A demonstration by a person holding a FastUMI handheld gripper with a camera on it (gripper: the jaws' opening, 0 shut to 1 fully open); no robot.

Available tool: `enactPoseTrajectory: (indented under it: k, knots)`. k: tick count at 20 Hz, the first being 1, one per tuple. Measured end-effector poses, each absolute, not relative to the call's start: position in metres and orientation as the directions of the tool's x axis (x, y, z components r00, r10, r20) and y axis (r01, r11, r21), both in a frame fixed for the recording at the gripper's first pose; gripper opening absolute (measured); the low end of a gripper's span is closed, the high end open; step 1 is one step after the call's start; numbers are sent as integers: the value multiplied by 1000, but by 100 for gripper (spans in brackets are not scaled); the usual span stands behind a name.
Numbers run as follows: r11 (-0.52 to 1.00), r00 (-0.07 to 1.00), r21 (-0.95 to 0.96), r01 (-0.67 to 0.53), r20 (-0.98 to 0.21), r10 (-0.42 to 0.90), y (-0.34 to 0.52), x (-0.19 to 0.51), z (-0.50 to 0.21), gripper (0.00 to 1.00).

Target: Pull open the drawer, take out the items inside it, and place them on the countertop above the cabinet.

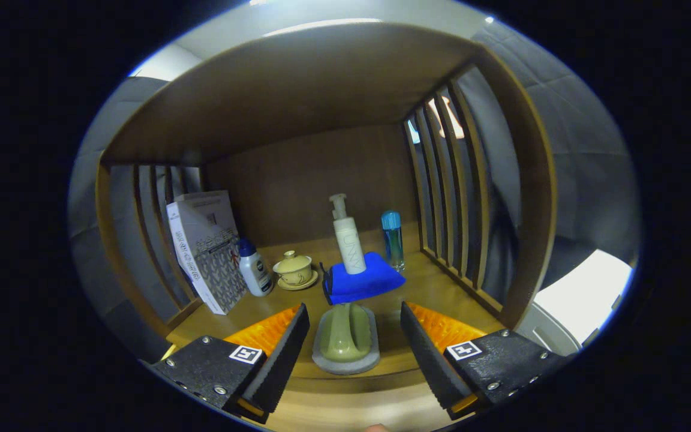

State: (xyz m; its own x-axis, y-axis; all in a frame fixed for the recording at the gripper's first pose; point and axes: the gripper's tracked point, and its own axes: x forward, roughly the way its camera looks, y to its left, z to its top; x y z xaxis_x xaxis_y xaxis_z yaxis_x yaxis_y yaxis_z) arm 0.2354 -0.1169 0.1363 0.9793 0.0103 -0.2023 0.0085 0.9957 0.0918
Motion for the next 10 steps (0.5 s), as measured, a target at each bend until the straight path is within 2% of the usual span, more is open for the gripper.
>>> enactPoseTrajectory:
  k: [10]
  knots:
    - [1000,999,-7,-16,-51,15,-93,125,127,95]
